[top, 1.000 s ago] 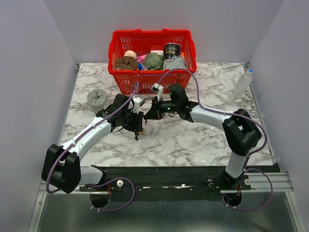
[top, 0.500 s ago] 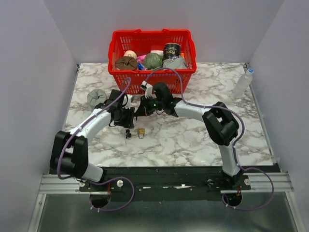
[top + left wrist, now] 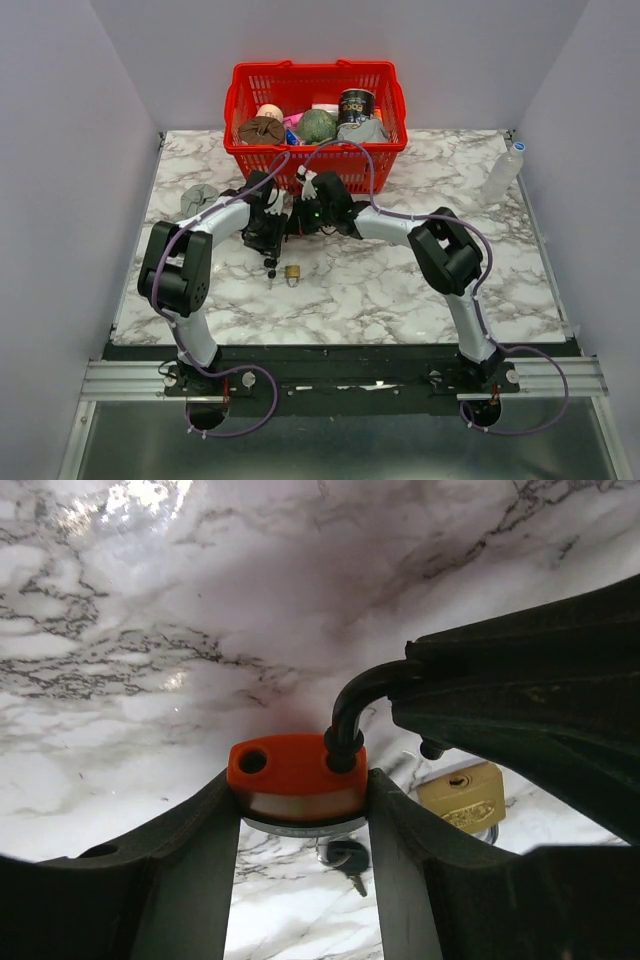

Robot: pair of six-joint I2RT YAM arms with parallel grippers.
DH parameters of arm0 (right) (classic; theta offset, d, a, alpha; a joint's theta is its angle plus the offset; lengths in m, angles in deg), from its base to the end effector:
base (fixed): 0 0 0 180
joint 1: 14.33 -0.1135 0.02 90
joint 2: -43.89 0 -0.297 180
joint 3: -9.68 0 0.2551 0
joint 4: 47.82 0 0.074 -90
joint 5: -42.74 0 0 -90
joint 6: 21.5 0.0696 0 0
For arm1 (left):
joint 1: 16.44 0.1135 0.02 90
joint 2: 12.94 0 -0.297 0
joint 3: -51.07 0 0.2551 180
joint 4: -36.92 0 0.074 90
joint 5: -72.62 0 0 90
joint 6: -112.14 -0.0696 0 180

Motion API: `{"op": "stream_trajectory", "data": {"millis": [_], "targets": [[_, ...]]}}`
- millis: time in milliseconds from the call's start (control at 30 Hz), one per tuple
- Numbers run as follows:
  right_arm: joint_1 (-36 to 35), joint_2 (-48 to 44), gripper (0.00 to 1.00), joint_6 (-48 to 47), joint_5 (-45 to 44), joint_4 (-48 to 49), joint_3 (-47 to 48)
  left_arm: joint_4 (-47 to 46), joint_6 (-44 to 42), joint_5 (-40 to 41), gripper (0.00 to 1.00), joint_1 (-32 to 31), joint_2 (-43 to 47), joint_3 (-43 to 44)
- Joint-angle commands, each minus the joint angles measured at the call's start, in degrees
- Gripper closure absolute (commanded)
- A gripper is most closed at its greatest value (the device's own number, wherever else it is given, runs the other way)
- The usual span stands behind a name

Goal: Unlock with the key

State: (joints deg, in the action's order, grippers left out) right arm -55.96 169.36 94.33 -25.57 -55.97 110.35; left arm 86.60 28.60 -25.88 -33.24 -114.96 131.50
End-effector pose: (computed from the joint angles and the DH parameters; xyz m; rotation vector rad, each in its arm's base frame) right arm 0.3867 0.3781 0.1730 -0.5515 2.2380 1.0572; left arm 0.3464 -0.1153 0.1748 0.2902 2.8214 -0.3007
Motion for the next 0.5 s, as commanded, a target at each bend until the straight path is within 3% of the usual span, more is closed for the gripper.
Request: {"op": "stream_trajectory", "data": {"millis": [0,67,300,467], "targets": [[0.6,2.4,0.88,0.3,-6.5,-2.1,2.0,2.9,0.2,6.1,1.0,0.9,-2.2,2.8],[0.7,2.7,0.83,0.1,-7.7,-2.3,2.1,3.3,0.2,7.7,1.0,0.9,-3.4,3.6],[0.6,1.9,0.5,-0.2,-8.9,-2.3,1.0,3.7,0.2,8.2,1.0,1.1,-5.6,4.5],[0.6,-0.9,0.41,-0.7,-10.4,-1.6,-1.7,4.9,0.0,8.8,0.97,1.1,-8.1,6.9]]}}
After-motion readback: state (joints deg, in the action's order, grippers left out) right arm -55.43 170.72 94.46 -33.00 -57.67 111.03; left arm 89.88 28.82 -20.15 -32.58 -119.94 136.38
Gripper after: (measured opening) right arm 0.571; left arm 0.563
